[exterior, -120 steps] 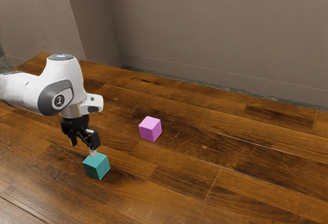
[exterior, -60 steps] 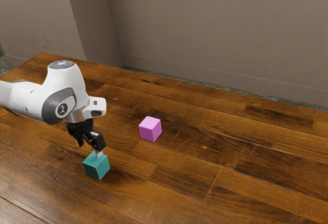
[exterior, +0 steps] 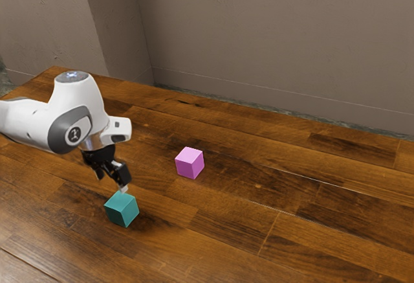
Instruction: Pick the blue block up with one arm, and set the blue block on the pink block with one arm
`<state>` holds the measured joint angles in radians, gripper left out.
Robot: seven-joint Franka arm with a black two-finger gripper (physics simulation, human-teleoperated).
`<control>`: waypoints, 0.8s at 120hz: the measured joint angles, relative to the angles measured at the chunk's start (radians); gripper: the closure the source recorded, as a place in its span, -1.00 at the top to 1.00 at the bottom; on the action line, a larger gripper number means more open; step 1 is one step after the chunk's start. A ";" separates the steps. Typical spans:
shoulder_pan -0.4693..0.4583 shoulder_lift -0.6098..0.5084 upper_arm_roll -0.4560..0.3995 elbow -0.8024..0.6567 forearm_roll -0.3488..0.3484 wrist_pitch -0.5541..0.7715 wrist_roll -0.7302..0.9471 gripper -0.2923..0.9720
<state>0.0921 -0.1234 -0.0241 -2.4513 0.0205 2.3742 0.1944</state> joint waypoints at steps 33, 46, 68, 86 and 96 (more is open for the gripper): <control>0.001 0.061 -0.002 -0.013 -0.002 0.019 0.005 0.54; 0.002 0.076 -0.002 -0.014 -0.003 0.032 0.006 0.54; -0.001 0.110 -0.002 -0.014 -0.003 0.062 0.008 0.54; -0.005 0.146 -0.002 -0.012 -0.008 0.087 0.009 0.54; -0.005 0.166 -0.001 -0.010 -0.010 0.099 0.010 0.54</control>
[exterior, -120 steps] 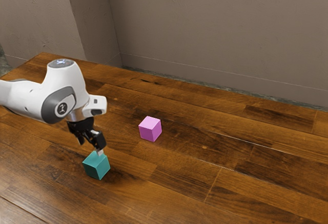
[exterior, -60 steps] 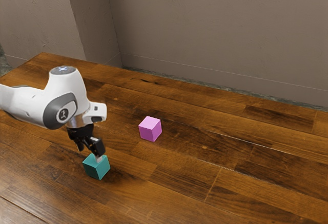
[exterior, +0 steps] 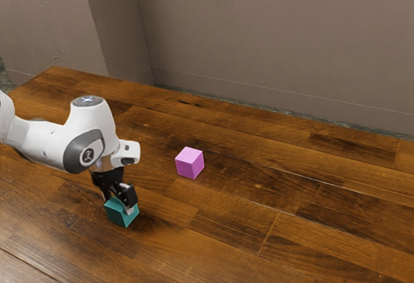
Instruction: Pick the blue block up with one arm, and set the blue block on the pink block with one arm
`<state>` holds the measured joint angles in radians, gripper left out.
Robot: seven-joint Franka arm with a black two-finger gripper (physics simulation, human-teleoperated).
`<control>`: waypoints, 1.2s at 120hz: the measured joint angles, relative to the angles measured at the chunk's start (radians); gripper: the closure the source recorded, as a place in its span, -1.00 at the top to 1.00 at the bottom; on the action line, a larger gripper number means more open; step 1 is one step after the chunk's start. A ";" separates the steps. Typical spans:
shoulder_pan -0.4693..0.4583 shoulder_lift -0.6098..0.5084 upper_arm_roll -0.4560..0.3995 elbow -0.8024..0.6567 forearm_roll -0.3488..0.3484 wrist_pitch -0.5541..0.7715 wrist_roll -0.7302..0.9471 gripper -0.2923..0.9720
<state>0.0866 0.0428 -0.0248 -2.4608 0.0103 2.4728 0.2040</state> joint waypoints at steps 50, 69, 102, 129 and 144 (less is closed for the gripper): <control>0.010 0.055 0.002 0.022 -0.013 0.034 0.002 0.54; 0.016 0.066 0.002 0.023 -0.018 0.037 0.002 0.40; 0.012 0.069 0.002 0.025 -0.013 0.039 -0.002 0.10; 0.010 0.063 -0.005 0.062 -0.001 0.031 -0.013 -0.04; 0.005 0.060 -0.032 0.189 0.023 -0.011 -0.023 -0.06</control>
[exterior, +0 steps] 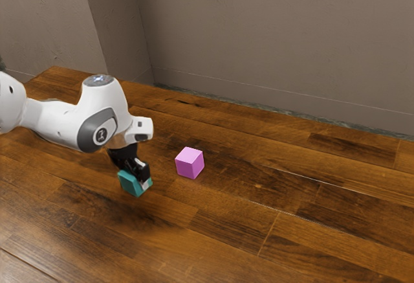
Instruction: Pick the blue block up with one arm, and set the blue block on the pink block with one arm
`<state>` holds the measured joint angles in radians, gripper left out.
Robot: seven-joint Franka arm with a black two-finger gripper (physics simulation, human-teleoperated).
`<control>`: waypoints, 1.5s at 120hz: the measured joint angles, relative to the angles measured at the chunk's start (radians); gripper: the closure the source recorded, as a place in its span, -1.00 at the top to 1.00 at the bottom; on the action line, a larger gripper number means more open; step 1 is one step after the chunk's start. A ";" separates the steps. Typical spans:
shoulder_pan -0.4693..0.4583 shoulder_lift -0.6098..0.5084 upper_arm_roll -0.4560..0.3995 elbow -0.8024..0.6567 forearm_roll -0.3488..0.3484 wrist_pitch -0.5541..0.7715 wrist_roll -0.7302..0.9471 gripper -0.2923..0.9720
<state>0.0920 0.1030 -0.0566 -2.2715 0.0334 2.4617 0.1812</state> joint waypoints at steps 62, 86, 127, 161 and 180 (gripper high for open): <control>-0.022 0.201 -0.056 0.459 0.040 -0.272 -0.104 -0.03; -0.089 0.215 -0.040 0.519 0.040 -0.337 -0.179 -0.03; -0.102 0.301 0.014 0.588 0.042 -0.371 -0.277 -0.05; -0.101 0.354 0.021 0.666 0.041 -0.400 -0.312 -0.04; -0.109 0.375 0.021 0.693 0.040 -0.408 -0.324 -0.04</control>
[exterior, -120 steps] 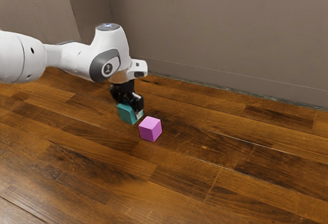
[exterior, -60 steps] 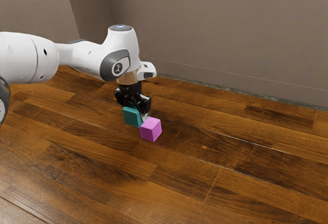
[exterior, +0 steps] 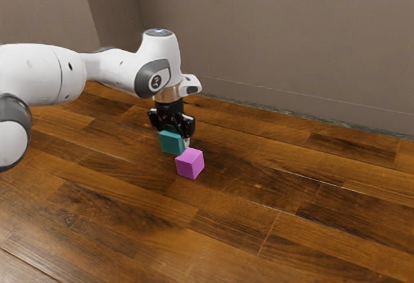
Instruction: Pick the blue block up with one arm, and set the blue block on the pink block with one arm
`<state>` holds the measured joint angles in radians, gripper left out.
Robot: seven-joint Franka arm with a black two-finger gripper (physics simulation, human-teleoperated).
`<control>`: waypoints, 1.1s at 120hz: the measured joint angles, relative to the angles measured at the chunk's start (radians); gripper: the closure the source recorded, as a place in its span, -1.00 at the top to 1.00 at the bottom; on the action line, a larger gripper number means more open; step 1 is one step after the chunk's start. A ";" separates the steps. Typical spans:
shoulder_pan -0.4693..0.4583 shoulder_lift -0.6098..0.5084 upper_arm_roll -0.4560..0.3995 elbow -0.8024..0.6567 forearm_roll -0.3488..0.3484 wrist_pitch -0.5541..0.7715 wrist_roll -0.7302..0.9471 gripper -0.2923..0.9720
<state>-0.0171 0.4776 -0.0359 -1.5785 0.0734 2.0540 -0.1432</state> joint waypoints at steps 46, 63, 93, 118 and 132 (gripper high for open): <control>-0.008 0.076 0.000 0.090 -0.001 -0.045 -0.018 -0.03; -0.017 0.097 0.000 0.117 -0.001 -0.057 -0.021 -0.03; -0.024 0.136 0.000 0.154 0.001 -0.070 -0.021 -0.03; -0.025 0.144 0.000 0.162 0.001 -0.074 -0.017 -0.03; -0.027 0.152 0.000 0.173 0.001 -0.075 -0.015 -0.03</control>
<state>-0.0436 0.6296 -0.0357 -1.4060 0.0747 1.9787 -0.1585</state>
